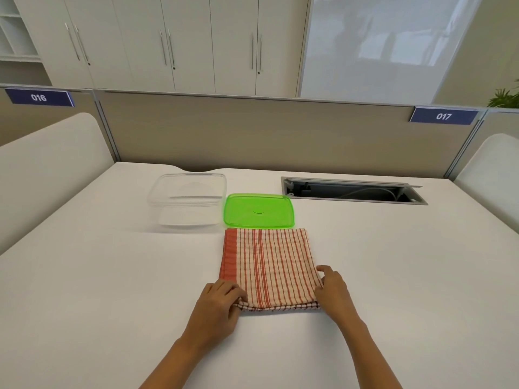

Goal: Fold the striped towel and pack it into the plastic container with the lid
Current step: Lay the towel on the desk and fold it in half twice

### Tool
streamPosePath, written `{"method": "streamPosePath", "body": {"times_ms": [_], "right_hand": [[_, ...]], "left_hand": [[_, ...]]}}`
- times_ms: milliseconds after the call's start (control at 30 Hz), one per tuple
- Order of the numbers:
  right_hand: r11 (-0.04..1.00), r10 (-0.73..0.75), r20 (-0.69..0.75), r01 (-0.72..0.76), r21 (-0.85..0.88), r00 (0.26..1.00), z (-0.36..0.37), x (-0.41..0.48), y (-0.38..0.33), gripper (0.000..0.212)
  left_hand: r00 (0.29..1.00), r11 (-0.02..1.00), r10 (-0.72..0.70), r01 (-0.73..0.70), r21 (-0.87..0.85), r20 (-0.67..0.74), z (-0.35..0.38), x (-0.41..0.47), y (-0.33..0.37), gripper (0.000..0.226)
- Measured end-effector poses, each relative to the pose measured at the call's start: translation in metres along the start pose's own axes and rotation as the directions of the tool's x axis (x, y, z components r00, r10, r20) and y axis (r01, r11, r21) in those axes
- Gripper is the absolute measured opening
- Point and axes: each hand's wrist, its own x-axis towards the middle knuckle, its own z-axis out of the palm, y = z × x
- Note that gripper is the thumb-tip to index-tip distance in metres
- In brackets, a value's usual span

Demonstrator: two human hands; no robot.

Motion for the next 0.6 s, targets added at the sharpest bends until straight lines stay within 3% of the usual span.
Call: {"method": "streamPosePath", "body": {"times_ms": [100,167,200,267,333,467,600], "right_hand": [[0.999,0.011,0.021,-0.010,-0.044,1.000,-0.006,0.009,0.000,0.050],[1.000,0.023,0.029,-0.023,0.004,0.999,-0.012,0.017,-0.003,0.048],[0.999,0.035,0.028,-0.036,0.039,0.999,-0.015,0.021,-0.006,0.047],[0.994,0.061,0.034,-0.064,0.083,0.998,-0.018,0.030,-0.012,0.048],[0.994,0.077,0.052,-0.081,0.071,0.996,-0.019,0.038,-0.018,0.049],[0.990,0.119,0.105,-0.127,0.067,0.987,-0.015,0.050,-0.028,0.049],[0.969,0.174,0.178,-0.201,0.145,0.968,-0.012,0.059,-0.035,0.047]], "left_hand": [[0.997,0.997,-0.074,0.074,-0.037,0.012,-0.005,0.002,-0.005,0.020],[0.974,0.961,-0.225,0.216,-0.176,-0.035,-0.008,0.009,-0.010,0.027],[0.937,0.899,-0.347,0.318,-0.300,-0.045,-0.009,0.014,-0.011,0.031],[0.791,0.690,-0.611,0.516,-0.508,-0.025,-0.010,0.029,-0.014,0.035],[0.635,0.516,-0.770,0.678,-0.523,0.062,-0.008,0.048,-0.018,0.033],[0.491,0.368,-0.815,0.849,-0.379,0.308,-0.002,0.082,-0.017,0.046],[0.448,0.271,-0.788,0.869,-0.415,0.422,0.000,0.098,-0.011,0.025]]}}
